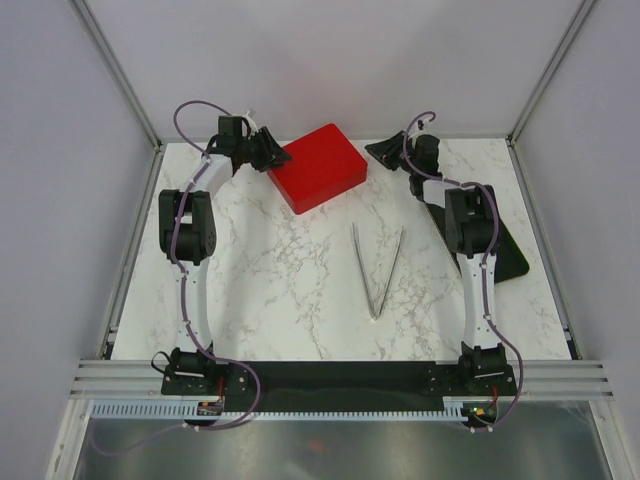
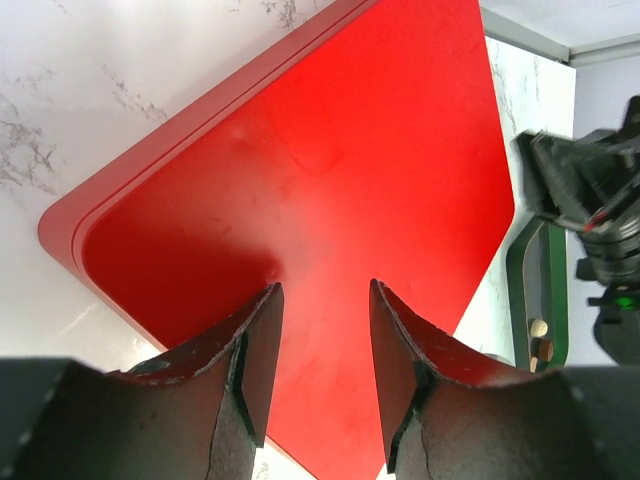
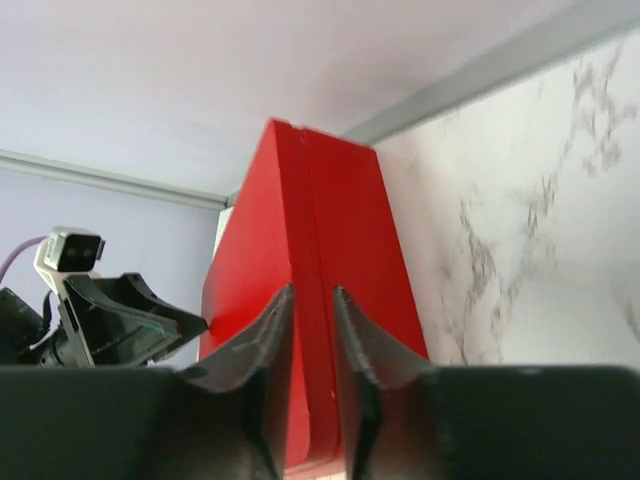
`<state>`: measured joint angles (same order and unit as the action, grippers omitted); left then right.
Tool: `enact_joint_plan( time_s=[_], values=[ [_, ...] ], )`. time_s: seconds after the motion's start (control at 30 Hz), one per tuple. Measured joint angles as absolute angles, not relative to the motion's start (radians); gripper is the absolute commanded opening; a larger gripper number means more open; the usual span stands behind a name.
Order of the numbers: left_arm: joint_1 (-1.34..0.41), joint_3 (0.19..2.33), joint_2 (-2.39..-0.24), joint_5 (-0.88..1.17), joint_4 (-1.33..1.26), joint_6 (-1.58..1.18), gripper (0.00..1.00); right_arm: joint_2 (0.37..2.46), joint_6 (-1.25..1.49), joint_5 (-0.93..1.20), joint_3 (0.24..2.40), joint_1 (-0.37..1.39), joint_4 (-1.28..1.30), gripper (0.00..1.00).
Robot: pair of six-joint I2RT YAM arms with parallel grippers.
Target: Pack the chocolate
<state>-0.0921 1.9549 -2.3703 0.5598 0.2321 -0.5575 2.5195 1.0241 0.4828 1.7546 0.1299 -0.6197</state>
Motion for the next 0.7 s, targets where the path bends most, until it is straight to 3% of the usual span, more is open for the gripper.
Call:
enact_joint_plan(
  time_s=[0.03, 0.13, 0.4, 0.7],
  values=[
    [-0.092, 1.953, -2.370, 0.560, 0.229, -0.558, 0.49, 2.519, 1.023, 0.484, 1.776, 0.126, -0.605, 0.15],
    [-0.093, 1.950, -2.369, 0.561, 0.225, -0.558, 0.50, 2.521, 1.028, 0.492, 1.874, 0.117, -0.557, 0.01],
    [-0.101, 1.949, -2.369, 0.560, 0.213, -0.558, 0.50, 2.594, 1.005, 0.529, 2.171, 0.178, -0.477, 0.00],
    [-0.124, 1.949, -2.373, 0.556, 0.205, -0.558, 0.50, 2.751, 1.008, 0.521, 2.257, 0.252, -0.410, 0.00]
  ],
)
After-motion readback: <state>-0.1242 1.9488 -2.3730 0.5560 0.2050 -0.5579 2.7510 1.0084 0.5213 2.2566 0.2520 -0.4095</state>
